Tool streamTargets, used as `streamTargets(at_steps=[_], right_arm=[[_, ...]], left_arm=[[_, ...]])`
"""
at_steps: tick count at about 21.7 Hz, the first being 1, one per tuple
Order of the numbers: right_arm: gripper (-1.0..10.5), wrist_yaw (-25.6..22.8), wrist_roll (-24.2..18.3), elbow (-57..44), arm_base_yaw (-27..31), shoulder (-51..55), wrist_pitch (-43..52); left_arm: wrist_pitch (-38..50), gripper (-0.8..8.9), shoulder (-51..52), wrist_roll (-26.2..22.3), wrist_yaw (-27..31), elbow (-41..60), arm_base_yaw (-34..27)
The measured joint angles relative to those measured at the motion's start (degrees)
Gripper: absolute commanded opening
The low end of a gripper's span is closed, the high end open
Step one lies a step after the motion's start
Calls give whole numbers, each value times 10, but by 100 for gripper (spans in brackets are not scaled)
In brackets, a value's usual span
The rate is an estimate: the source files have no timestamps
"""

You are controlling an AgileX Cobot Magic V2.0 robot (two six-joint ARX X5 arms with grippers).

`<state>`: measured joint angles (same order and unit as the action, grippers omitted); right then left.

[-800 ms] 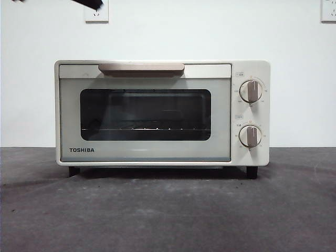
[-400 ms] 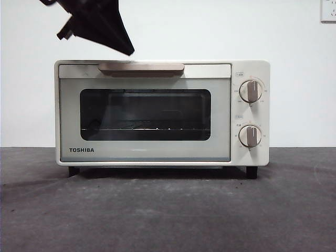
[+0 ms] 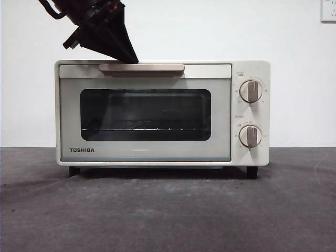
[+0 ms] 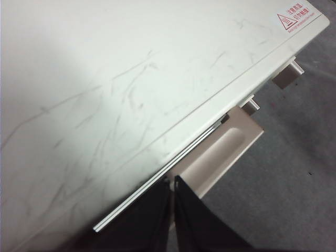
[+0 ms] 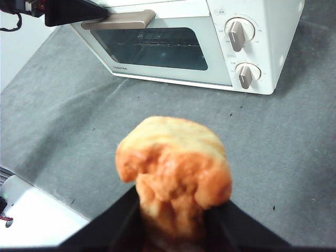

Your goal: The left arm flap open the oven, the right arm pick bread and place it into oven, the left arm flap close the oven

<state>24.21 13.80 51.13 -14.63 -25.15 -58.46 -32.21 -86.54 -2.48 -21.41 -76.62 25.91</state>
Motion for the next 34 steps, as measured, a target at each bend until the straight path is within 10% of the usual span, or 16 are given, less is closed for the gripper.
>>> streamTargets(at_steps=[17, 34], right_arm=[[117, -2, 0, 0, 0, 0, 0], [117, -2, 0, 0, 0, 0, 8]], left_arm=[[-106, 16, 37, -35, 21, 56, 75], [120, 16, 191, 118, 131, 330, 169]])
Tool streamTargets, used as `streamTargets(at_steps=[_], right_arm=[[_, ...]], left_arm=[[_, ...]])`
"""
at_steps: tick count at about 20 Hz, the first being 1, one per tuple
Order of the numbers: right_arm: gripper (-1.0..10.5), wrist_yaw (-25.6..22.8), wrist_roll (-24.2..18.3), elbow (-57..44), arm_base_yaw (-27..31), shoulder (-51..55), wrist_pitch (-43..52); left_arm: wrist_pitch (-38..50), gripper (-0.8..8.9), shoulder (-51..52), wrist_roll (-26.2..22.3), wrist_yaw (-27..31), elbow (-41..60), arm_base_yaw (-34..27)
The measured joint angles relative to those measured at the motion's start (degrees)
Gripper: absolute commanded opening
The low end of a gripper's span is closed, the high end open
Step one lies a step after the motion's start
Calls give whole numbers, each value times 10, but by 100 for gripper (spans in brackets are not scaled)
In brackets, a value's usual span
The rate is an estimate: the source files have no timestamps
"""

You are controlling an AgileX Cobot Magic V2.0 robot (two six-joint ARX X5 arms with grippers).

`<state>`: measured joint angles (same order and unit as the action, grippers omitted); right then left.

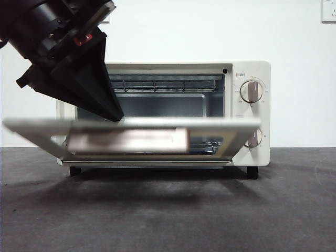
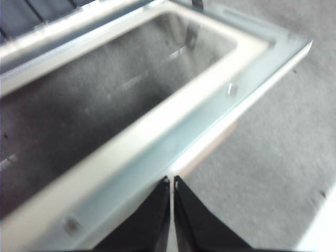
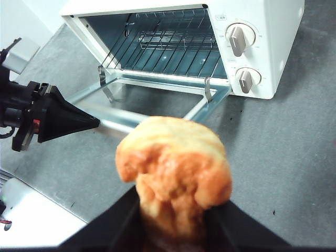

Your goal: The left arm flap open the oven, the right arm pick bread and place it into oven, the left arm flap close the oven

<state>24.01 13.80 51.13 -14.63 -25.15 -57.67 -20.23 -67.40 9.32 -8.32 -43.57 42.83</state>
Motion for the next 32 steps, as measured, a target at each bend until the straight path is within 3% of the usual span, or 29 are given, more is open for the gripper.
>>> streamTargets(at_steps=[6, 12, 15, 18, 24, 27, 32], right_arm=[[117, 2, 0, 0, 0, 0, 0], [117, 72, 2, 0, 0, -18, 13], [117, 118, 9, 0, -1, -65, 15], [117, 120, 13, 0, -20, -106, 53], [117, 68, 52, 0, -94, -175, 214], [117, 19, 62, 0, -159, -240, 276], [117, -33, 62, 0, -217, -320, 365]], left_arm=[[12, 16, 1, 27, 11, 35, 26], [-5, 16, 112, 42, 11, 35, 43], [-42, 16, 190, 53, 43, 35, 43], [-111, 16, 261, 63, 101, 22, 43], [-240, 16, 365, 63, 186, -61, 43], [-291, 18, 402, 63, 191, -73, 43], [-349, 19, 433, 75, 189, -73, 43]])
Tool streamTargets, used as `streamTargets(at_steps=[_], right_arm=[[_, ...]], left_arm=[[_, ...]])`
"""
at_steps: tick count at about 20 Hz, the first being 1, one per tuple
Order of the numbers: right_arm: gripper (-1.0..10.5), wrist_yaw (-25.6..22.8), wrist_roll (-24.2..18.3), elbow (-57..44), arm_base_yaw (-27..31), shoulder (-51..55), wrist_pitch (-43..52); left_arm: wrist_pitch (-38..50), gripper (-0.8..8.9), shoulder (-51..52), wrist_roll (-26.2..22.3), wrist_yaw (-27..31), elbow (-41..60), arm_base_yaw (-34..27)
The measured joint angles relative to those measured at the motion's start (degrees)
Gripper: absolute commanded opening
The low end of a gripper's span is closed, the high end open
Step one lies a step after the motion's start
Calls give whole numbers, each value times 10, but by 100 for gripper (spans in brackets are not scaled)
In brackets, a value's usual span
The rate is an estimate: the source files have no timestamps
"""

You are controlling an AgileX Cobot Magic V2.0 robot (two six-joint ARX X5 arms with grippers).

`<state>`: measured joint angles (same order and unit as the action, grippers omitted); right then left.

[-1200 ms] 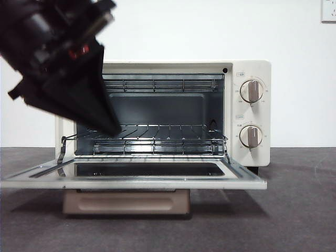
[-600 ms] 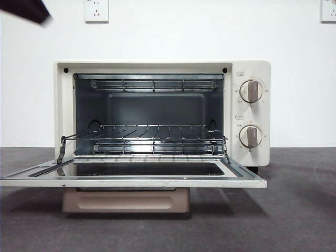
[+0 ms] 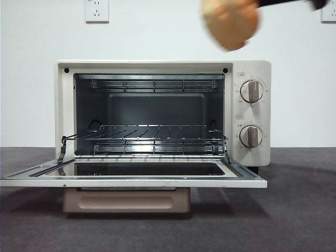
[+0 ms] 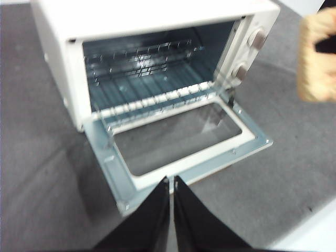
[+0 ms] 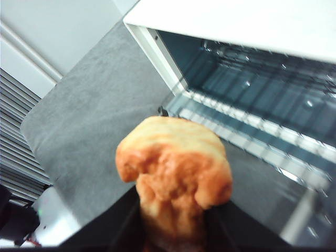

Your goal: The left arm flap open the oven, the right arm pick bread and place it into oven, the left arm flap close the oven

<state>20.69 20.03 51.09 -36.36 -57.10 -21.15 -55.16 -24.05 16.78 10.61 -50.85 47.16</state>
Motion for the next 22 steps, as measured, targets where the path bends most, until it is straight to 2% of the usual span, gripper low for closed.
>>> streamTargets(at_steps=[10, 15, 18, 22], right_arm=[[117, -18, 27, 0, -28, -178, 159], [117, -94, 60, 0, -27, -261, 259], [117, -107, 82, 0, -24, -294, 317], [117, -152, 119, 0, -23, -322, 363]], left_arm=[[-38, 19, 31, 21, 0, 0, 0], [-38, 19, 31, 21, 0, 0, 0], [-41, 19, 31, 21, 0, 0, 0], [-47, 19, 31, 21, 0, 0, 0]])
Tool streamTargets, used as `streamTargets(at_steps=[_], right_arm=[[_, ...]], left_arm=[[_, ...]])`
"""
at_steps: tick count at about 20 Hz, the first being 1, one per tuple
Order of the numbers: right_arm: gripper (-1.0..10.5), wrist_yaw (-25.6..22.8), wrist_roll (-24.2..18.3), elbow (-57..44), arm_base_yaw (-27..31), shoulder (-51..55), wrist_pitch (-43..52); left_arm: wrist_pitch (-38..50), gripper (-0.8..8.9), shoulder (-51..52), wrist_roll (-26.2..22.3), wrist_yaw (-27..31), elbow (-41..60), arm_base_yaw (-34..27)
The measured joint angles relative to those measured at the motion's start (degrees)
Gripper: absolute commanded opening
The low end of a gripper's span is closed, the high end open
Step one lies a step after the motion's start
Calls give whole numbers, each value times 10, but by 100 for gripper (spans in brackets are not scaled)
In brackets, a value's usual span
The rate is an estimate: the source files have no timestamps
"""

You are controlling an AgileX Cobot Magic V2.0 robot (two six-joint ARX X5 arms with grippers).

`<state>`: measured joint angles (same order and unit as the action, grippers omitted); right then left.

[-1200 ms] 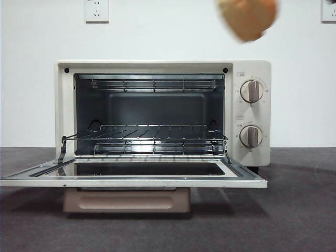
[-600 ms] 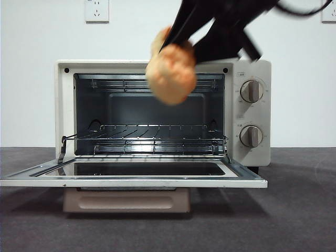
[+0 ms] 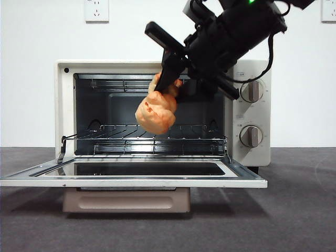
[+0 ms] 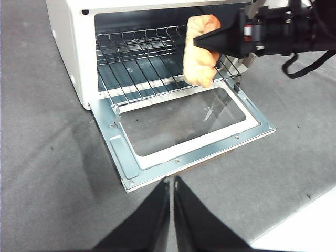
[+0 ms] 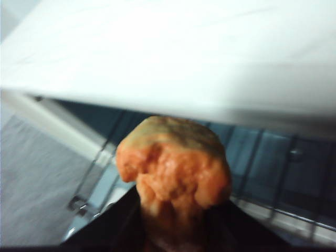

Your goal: The left arm flap open the oven, the right arm pick bread and place it into oven, the left arm flap close the oven

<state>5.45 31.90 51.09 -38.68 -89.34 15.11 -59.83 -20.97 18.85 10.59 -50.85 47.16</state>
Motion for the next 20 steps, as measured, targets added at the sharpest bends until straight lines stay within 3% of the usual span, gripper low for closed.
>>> streamTargets(at_steps=[3, 6, 11, 16, 20], right_arm=[[117, -45, 17, 0, 0, -5, 1], [134, -55, 29, 0, 0, -5, 5], [435, -57, 31, 0, 0, -5, 4], [440, -27, 31, 0, 0, -4, -2], [440, 0, 31, 0, -3, 41, -67]], left_arm=[[-3, 19, 0, 0, 0, 0, 0], [-12, 19, 0, 0, 0, 0, 0], [-13, 19, 0, 0, 0, 0, 0], [-12, 19, 0, -1, 17, 0, 0], [-11, 19, 0, 0, 22, 0, 0]])
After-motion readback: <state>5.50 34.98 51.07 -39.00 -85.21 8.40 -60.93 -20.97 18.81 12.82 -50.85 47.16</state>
